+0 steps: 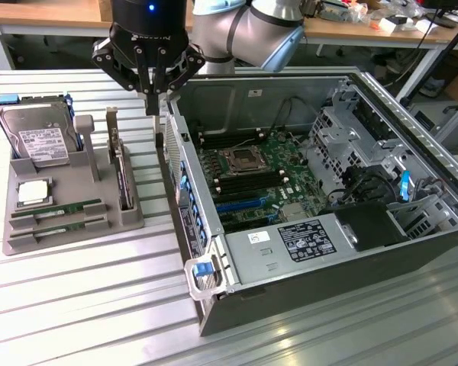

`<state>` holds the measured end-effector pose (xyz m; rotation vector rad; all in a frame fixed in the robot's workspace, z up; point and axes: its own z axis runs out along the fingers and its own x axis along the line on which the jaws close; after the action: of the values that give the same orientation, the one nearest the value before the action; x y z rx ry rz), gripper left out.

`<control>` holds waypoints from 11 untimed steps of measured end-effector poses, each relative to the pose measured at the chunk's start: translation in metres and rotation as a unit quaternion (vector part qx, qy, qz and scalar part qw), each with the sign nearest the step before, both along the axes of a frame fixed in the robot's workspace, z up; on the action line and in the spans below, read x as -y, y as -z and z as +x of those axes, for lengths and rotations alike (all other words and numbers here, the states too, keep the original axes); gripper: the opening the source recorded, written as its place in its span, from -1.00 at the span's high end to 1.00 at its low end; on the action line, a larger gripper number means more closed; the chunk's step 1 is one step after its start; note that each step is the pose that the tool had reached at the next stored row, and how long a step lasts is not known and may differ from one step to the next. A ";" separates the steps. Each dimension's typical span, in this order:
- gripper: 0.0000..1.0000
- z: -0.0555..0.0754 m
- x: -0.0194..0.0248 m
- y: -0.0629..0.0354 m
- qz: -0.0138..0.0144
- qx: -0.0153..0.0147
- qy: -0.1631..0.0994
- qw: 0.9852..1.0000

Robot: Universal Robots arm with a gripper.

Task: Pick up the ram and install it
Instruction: 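Reach for the ram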

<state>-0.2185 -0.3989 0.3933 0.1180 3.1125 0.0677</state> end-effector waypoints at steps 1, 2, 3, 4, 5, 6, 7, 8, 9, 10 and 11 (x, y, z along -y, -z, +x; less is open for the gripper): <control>0.80 -0.001 0.0000 0.0000 0.000 0.000 0.000 1.000; 0.80 -0.002 0.0000 0.0000 0.000 0.000 0.000 1.000; 0.80 -0.003 0.0000 0.0000 0.000 0.000 0.000 1.000; 0.80 -0.004 0.0000 0.0000 0.000 0.000 0.000 1.000; 0.80 -0.006 0.0000 0.0000 0.000 0.000 0.000 1.000; 0.80 -0.007 0.0000 0.0000 0.000 0.000 0.000 1.000; 0.80 -0.008 0.0000 0.0000 0.000 0.000 0.000 1.000; 0.80 -0.008 0.0000 0.0000 0.000 0.000 0.000 1.000; 0.80 -0.009 0.0000 0.0000 0.000 0.000 0.000 1.000; 0.80 -0.010 0.0000 0.0000 0.000 0.000 0.000 1.000; 0.80 -0.011 0.0000 0.0000 0.000 0.000 0.000 1.000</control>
<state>-0.2291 -0.3989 0.3933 0.1180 3.1125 0.0676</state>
